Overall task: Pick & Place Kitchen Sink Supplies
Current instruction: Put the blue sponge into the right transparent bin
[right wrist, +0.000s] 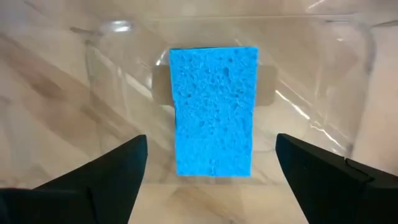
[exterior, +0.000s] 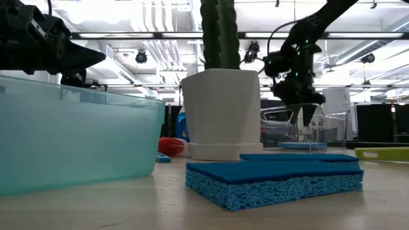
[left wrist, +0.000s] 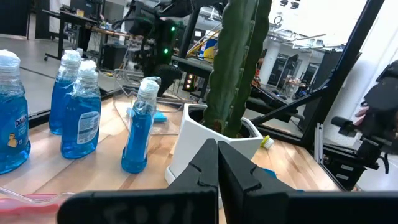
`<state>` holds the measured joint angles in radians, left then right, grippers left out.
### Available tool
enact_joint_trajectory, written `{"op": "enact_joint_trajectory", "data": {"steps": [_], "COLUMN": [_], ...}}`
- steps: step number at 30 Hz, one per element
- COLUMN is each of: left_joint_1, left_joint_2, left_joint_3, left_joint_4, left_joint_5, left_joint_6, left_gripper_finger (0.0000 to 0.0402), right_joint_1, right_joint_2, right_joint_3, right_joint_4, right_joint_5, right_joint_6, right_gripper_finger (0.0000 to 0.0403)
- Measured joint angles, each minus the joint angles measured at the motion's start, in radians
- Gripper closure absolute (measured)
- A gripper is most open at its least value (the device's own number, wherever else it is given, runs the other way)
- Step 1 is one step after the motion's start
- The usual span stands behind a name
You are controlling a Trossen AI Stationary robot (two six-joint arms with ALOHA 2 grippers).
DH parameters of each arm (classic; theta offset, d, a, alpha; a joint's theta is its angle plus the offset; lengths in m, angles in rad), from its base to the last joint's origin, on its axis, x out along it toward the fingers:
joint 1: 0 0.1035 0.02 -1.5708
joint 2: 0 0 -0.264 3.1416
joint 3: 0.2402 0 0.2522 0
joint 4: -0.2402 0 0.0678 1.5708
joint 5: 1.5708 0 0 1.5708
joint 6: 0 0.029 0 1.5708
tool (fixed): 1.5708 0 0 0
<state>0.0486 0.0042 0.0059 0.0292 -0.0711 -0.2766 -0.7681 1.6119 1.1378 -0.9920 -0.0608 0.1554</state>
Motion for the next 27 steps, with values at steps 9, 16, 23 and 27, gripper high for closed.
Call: {"op": "enact_joint_trajectory", "data": {"steps": [9,16,23,27], "left_joint_1": [0.0,0.0,0.0,0.0], "left_joint_2": [0.0,0.0,0.0,0.0], "left_joint_3": [0.0,0.0,0.0,0.0], "left_joint_4": [0.0,0.0,0.0,0.0], "left_joint_5": [0.0,0.0,0.0,0.0], "left_joint_6": [0.0,0.0,0.0,0.0], "left_gripper_finger": [0.0401,0.0401,0.0401,0.0401], "right_joint_1": [0.062,0.166,0.328,0.443], "right_joint_2": [-0.105,-0.154,-0.196,-0.222], "right_joint_3": [0.053,0.099,0.112,0.114], "right_joint_4": [-0.108,-0.199,-0.226,-0.224], "right_joint_5": [-0.001,-0.011,-0.034,-0.035], "right_joint_6": [0.065,0.15,0.24,0.276], "right_gripper_finger": [0.0055,0.0055,0.0055,0.0055]}}
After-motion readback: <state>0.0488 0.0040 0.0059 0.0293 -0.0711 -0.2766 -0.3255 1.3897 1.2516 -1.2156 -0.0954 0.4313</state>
